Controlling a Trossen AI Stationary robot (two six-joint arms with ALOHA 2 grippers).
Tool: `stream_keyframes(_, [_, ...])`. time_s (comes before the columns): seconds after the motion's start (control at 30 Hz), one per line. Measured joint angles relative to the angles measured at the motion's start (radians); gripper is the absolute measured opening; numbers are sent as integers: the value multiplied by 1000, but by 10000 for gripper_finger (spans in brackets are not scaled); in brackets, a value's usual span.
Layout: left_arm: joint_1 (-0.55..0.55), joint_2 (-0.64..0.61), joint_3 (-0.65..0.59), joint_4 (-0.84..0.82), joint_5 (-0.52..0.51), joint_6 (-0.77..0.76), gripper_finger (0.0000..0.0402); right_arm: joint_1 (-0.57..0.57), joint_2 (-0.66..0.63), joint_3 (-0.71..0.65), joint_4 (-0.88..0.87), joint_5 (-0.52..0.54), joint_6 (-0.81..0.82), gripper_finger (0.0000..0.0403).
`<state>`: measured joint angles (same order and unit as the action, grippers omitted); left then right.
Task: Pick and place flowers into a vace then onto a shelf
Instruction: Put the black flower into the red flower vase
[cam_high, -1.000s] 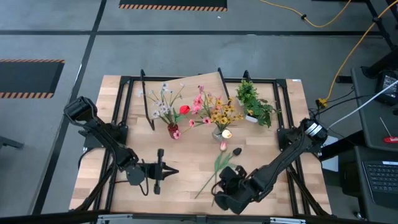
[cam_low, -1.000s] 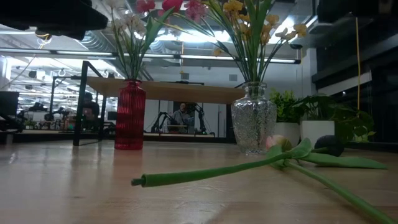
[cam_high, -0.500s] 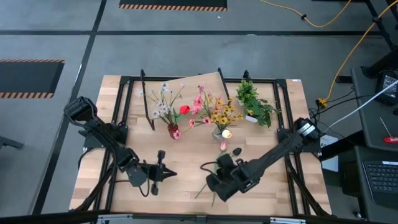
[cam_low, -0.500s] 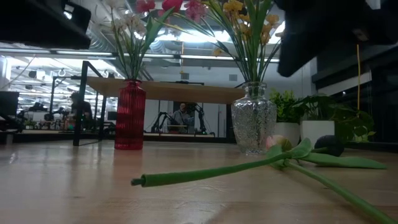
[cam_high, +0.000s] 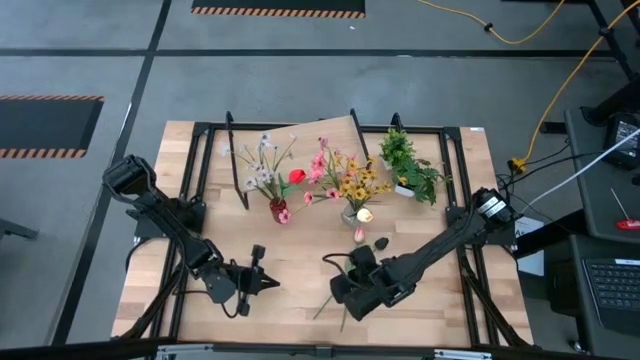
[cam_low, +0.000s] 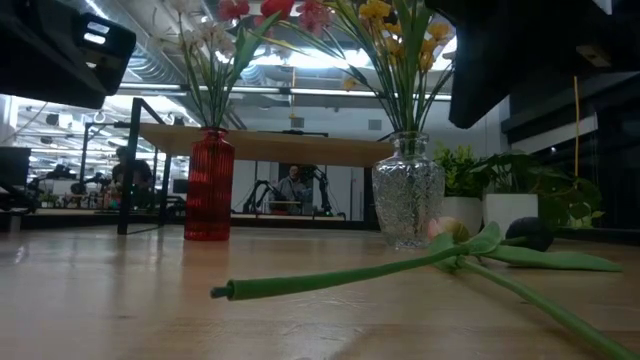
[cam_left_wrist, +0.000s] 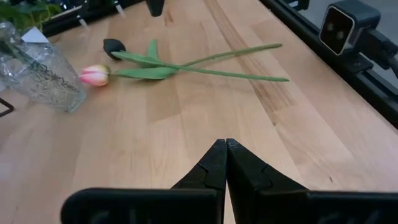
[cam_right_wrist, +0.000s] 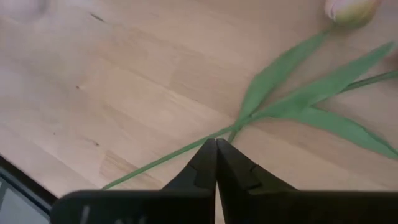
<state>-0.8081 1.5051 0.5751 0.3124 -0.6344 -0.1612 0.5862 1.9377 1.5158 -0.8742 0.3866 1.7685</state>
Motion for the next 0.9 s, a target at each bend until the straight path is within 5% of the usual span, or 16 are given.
stream_keyframes(0.2, [-11,0,0,-13,1,3,2,-1,3,0,-3,1,8,42])
stream_keyframes(0.63, [-17,0,0,-48,7,-1,3,-1,25,-1,-20,-44,272,196])
stream_keyframes(0.9, [-17,0,0,-55,7,7,2,-1,88,-2,-4,-38,408,224])
